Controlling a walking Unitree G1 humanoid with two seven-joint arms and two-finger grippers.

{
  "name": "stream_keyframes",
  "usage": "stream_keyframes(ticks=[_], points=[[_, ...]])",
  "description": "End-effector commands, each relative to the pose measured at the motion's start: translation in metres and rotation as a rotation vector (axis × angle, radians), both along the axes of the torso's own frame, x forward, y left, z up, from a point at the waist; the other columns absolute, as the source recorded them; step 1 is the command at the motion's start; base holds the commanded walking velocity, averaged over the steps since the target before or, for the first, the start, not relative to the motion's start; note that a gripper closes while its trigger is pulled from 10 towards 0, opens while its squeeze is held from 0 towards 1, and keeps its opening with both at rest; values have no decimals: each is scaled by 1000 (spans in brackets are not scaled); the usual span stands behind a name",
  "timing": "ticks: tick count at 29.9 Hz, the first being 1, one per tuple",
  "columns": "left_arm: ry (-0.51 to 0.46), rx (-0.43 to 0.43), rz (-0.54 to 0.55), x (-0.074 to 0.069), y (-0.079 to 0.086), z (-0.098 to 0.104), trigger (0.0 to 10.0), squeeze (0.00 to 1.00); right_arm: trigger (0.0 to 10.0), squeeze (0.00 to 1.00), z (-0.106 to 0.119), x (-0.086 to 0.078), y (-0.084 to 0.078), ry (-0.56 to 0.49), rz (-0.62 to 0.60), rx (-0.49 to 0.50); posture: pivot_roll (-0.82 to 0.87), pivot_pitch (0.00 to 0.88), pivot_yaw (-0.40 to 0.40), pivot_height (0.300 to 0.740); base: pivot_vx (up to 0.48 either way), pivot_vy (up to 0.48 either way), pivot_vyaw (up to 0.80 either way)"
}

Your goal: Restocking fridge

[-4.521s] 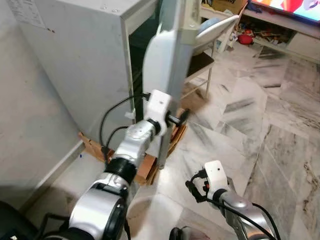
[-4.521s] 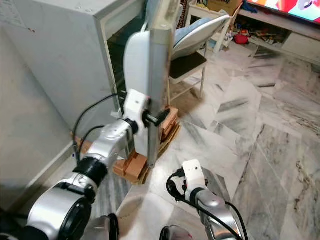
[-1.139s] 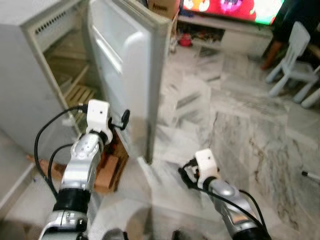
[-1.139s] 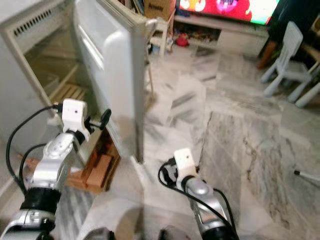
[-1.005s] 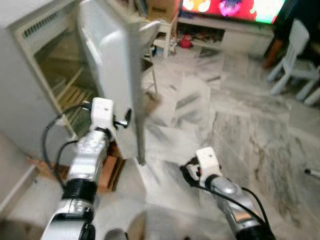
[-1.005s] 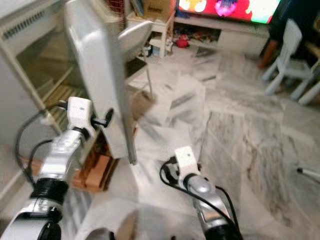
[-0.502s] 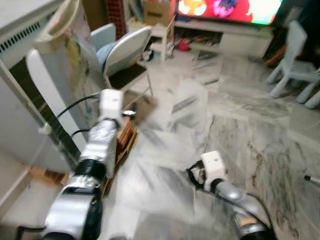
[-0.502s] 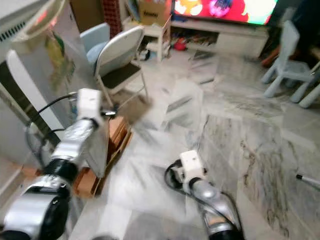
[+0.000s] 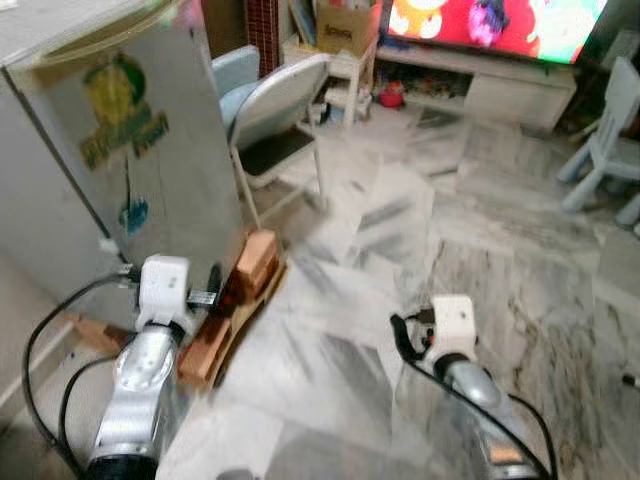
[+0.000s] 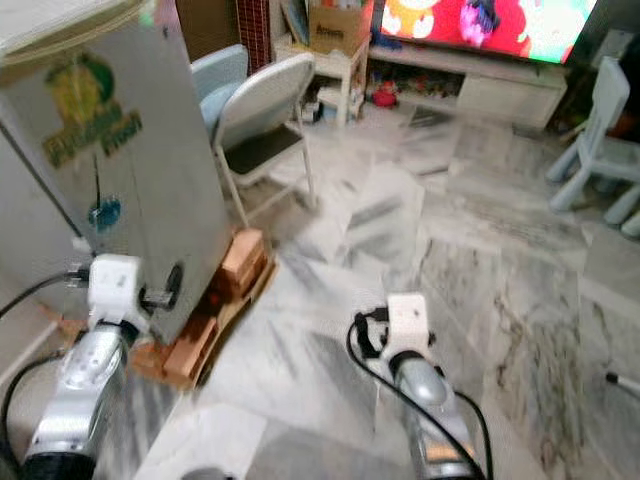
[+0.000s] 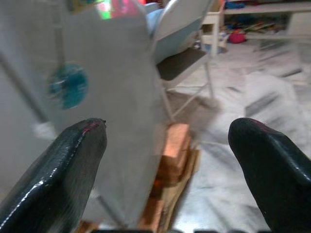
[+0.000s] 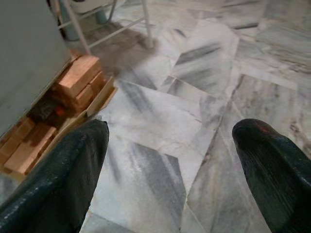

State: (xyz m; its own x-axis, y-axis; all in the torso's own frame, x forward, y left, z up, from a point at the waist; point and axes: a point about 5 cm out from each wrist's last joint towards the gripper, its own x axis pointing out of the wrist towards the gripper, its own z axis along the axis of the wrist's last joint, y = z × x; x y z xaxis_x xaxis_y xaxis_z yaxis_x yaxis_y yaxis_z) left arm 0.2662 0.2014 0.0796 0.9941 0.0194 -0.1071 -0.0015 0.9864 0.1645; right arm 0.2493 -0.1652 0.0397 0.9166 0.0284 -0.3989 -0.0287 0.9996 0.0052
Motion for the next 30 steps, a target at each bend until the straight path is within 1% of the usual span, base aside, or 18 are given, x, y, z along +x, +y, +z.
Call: stream_keyframes(ticks=[1, 5, 9, 14, 17, 22, 23, 27, 30], points=[[-24, 19, -3, -4, -1, 7, 10000, 0, 10000, 0, 7, 0, -5, -40, -28, 8, 31, 31, -21, 740, 0, 368, 0], [2, 16, 3, -14, -1, 3, 10000, 0, 10000, 0, 7, -5, -12, -44, -44, 4, 29, 33, -20, 740, 0, 452, 0], [10, 14, 5, -16, -4, 4, 10000, 0, 10000, 0, 6, -8, -14, -38, -52, -2, 23, 34, -20, 740, 0, 480, -800], [2, 16, -29, -18, -11, 5, 10000, 0, 10000, 0, 7, -7, -12, -42, -45, -6, 17, 35, -21, 740, 0, 480, -800], [11, 10, -36, -21, -13, 4, 10000, 0, 10000, 0, 6, -9, -9, -38, -31, -6, 19, 34, -25, 740, 0, 480, -800], [18, 4, -26, -27, -16, 2, 10000, 0, 10000, 0, 4, -10, -8, -29, -26, -8, 23, 33, -27, 740, 0, 480, -473], [24, -2, -22, -30, -18, 0, 10000, 0, 10000, 0, 3, -10, -8, -24, -23, -9, 24, 32, -29, 740, 0, 480, -519], [31, -13, -15, -34, -19, -2, 10000, 0, 10000, 0, 2, -10, -7, -20, -17, -10, 25, 32, -31, 740, 0, 63, -467], [35, -10, 0, -35, -18, -3, 10000, 0, 10000, 0, 1, -10, -7, -17, -15, -11, 27, 30, -32, 740, 0, 0, 0]])
